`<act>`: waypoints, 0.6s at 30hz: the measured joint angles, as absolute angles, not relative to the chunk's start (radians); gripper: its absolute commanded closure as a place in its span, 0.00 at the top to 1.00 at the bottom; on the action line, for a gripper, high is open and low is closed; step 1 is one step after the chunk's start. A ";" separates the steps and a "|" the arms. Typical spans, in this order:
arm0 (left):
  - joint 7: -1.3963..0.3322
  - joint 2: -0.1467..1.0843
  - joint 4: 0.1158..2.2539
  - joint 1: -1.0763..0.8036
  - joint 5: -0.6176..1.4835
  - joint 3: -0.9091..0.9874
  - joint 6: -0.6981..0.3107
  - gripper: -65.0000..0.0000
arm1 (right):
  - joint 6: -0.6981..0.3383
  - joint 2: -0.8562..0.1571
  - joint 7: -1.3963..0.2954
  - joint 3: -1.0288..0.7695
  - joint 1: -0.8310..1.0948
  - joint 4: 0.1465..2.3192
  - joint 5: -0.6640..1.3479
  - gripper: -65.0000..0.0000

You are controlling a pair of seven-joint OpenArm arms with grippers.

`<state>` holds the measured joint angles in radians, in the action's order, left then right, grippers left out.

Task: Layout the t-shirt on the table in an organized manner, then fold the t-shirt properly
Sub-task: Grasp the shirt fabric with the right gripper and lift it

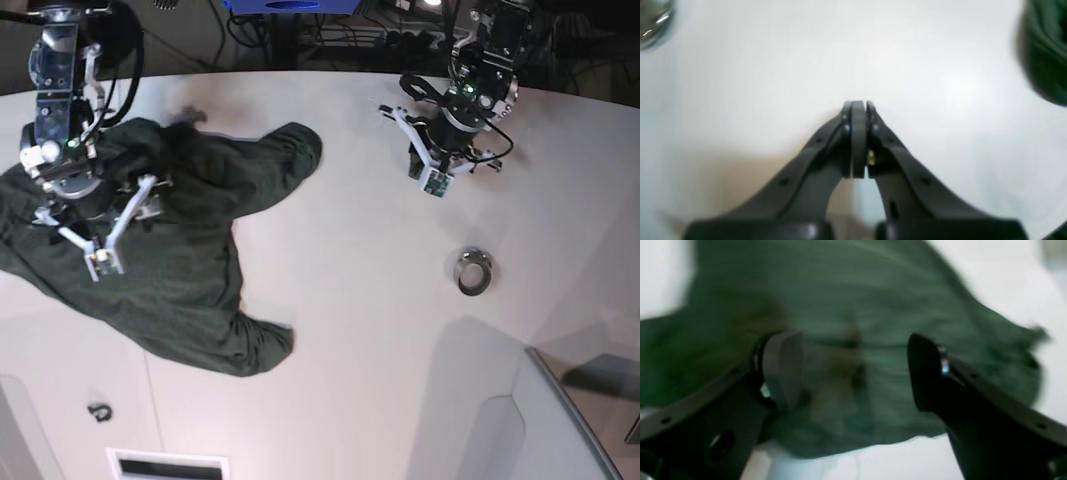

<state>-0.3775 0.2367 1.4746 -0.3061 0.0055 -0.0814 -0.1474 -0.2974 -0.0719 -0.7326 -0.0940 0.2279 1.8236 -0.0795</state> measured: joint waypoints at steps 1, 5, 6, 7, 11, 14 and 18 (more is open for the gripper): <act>-0.378 0.239 1.475 -0.305 0.004 -0.054 -0.143 0.00 | -0.314 -0.066 -0.739 -0.067 0.245 1.843 -0.080 0.68; -0.378 0.246 1.475 -0.305 0.005 0.028 -0.141 0.00 | -0.323 -0.065 -0.821 0.040 0.277 1.853 -0.089 0.68; -0.379 0.243 1.475 -0.305 0.006 0.045 -0.146 0.00 | -0.324 -0.065 -0.820 0.061 0.270 1.842 -0.085 0.68; -0.377 0.241 1.475 -0.305 0.009 0.060 -0.150 0.00 | -0.326 -0.065 -0.820 0.080 0.258 1.823 -0.083 0.68; -0.379 0.239 1.475 -0.305 0.008 0.079 -0.149 0.00 | -0.323 -0.061 -0.820 0.098 0.236 1.728 -0.087 0.59; -0.378 0.237 1.475 -0.306 0.008 0.078 -0.150 0.00 | -0.322 -0.040 -0.827 0.090 0.233 1.658 -0.091 0.56; -0.379 0.239 1.475 -0.317 0.008 0.080 -0.150 0.00 | -0.326 -0.027 -0.821 0.094 0.205 1.582 -0.085 0.55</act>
